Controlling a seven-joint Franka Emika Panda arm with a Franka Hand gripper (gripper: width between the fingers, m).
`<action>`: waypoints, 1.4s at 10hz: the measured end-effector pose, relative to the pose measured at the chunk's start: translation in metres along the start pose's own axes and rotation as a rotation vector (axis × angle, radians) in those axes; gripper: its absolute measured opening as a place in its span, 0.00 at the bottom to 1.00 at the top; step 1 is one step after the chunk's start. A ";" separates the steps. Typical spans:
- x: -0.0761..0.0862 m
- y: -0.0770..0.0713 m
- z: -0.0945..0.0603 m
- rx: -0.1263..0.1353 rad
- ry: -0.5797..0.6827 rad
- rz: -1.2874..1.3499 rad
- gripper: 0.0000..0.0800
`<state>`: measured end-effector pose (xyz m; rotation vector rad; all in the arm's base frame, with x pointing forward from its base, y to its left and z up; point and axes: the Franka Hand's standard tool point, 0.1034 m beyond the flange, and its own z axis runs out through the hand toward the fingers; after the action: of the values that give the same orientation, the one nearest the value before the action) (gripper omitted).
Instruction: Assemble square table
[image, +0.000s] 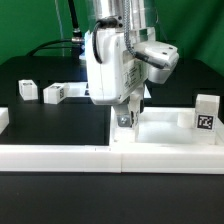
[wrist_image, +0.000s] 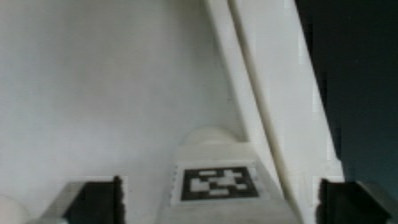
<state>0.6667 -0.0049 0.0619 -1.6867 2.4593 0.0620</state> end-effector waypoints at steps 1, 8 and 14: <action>-0.006 0.001 -0.001 0.001 -0.003 -0.010 0.78; -0.046 0.009 -0.033 0.024 -0.041 -0.051 0.81; -0.042 0.072 -0.032 -0.022 -0.034 -0.193 0.81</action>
Offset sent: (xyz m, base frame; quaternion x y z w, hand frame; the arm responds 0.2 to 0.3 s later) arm -0.0105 0.0267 0.0411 0.0124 0.0108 -0.0055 0.9999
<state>0.6115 0.0561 0.0959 -1.9068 2.2674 0.0931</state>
